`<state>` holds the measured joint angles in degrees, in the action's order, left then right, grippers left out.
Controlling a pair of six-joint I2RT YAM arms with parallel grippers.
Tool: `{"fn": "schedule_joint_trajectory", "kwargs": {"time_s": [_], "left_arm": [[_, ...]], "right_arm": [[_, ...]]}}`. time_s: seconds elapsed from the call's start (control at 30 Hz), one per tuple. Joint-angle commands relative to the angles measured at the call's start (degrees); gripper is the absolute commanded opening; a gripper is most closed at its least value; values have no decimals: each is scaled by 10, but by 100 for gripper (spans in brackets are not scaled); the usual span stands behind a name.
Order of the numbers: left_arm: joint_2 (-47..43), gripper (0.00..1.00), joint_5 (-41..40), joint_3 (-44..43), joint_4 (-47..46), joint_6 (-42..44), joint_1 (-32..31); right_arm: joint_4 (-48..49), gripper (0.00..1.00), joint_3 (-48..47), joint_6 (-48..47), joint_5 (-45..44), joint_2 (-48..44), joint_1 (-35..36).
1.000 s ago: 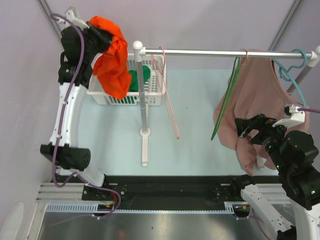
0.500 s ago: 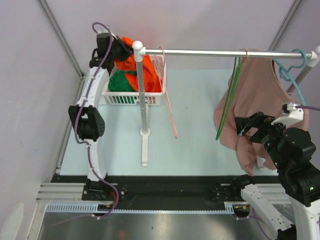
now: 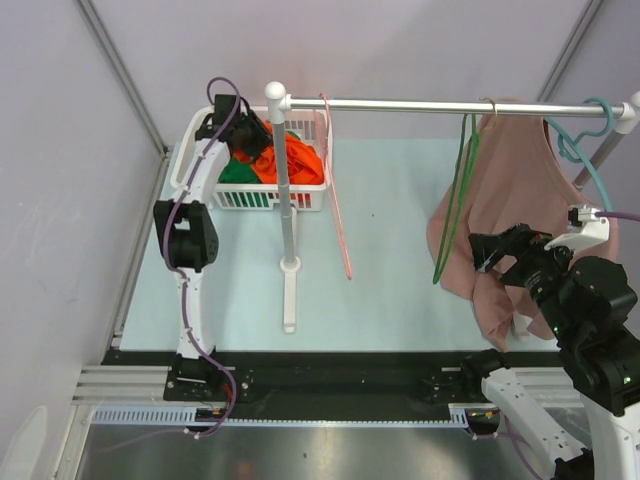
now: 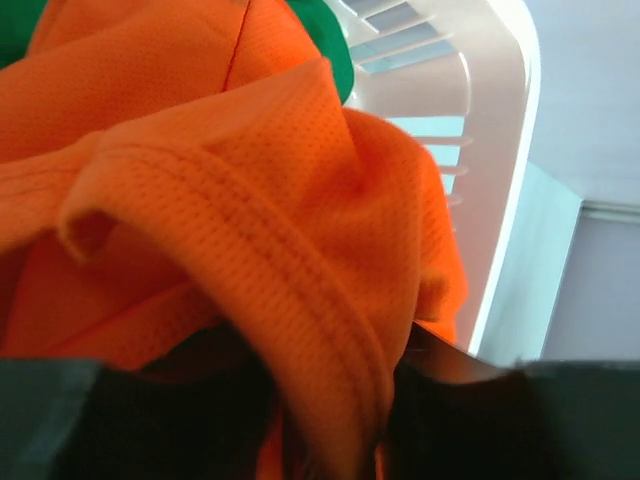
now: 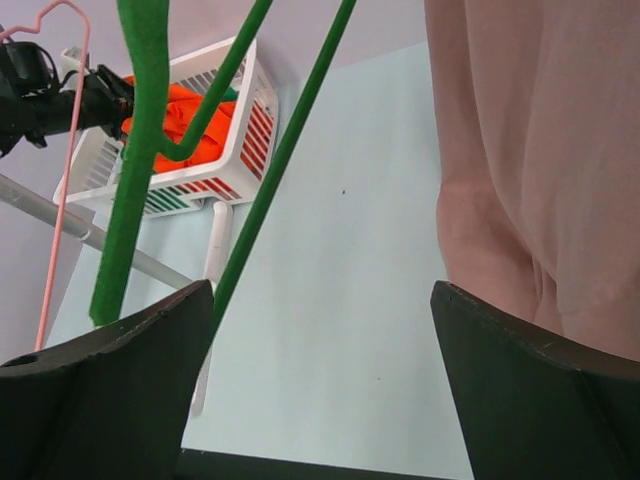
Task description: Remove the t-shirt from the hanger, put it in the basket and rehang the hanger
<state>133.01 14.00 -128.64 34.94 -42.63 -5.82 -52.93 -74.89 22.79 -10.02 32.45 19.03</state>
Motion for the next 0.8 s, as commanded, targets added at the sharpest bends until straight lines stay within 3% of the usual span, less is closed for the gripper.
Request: {"fn": "schedule_joint_trajectory", "kwargs": {"time_s": [0.0, 0.03, 0.1, 0.17, 0.5, 0.7, 0.77], "left_arm": [[-72, 58, -15, -14, 26, 18, -2], [-78, 72, -16, -11, 29, 21, -2], [-90, 81, -20, -13, 37, 27, -3], [-110, 98, -30, -18, 44, 30, -3], [-202, 100, -62, -28, 90, 58, -10], [-320, 100, -67, 63, 60, 85, -54], [-370, 100, -74, 141, 24, 86, -71]], "right_arm": [[-11, 95, -21, 15, 18, 1, 2], [-13, 95, -21, 18, 18, 0, 3], [-16, 95, -22, 23, 22, -3, 3], [-20, 95, -25, 30, 26, -5, 3], [-46, 95, -39, 44, 31, -16, 4], [-48, 95, -45, 48, 33, -13, 5], [-51, 95, -50, 45, 29, -9, 5]]}}
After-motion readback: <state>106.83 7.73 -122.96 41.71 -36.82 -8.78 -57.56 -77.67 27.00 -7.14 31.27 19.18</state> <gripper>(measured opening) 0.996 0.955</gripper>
